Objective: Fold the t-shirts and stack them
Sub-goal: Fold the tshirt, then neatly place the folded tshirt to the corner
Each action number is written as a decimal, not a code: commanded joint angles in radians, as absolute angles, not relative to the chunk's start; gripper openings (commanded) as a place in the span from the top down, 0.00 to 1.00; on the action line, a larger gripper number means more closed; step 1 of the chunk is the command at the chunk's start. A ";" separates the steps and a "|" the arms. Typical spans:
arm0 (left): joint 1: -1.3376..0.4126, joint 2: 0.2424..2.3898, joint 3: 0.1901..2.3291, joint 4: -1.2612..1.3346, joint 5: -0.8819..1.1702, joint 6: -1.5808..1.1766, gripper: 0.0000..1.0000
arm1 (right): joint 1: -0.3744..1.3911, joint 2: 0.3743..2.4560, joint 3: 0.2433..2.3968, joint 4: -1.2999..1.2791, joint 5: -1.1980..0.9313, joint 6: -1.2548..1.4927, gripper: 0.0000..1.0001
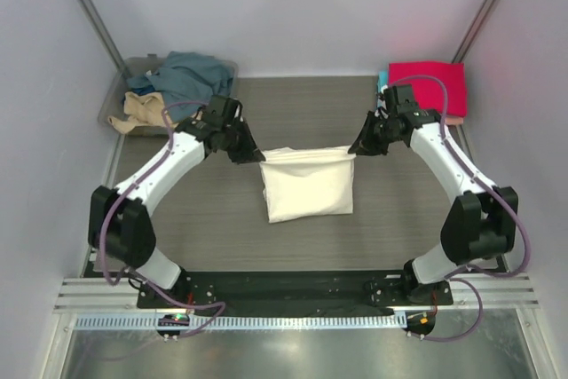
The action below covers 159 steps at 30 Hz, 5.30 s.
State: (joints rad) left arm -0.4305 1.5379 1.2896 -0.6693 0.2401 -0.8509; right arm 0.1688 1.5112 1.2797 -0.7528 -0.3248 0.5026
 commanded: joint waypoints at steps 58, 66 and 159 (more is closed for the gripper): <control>-0.405 1.364 1.261 -0.933 -0.104 -0.520 0.25 | 0.309 1.353 0.862 -0.299 -0.221 0.440 0.00; -0.407 1.224 1.135 -0.897 -0.150 -0.495 0.25 | 0.187 1.633 0.959 -0.086 -0.402 0.439 0.00; -0.405 0.781 0.897 -0.854 -0.282 -0.543 0.23 | -0.317 2.109 2.502 -0.756 -0.824 0.057 0.99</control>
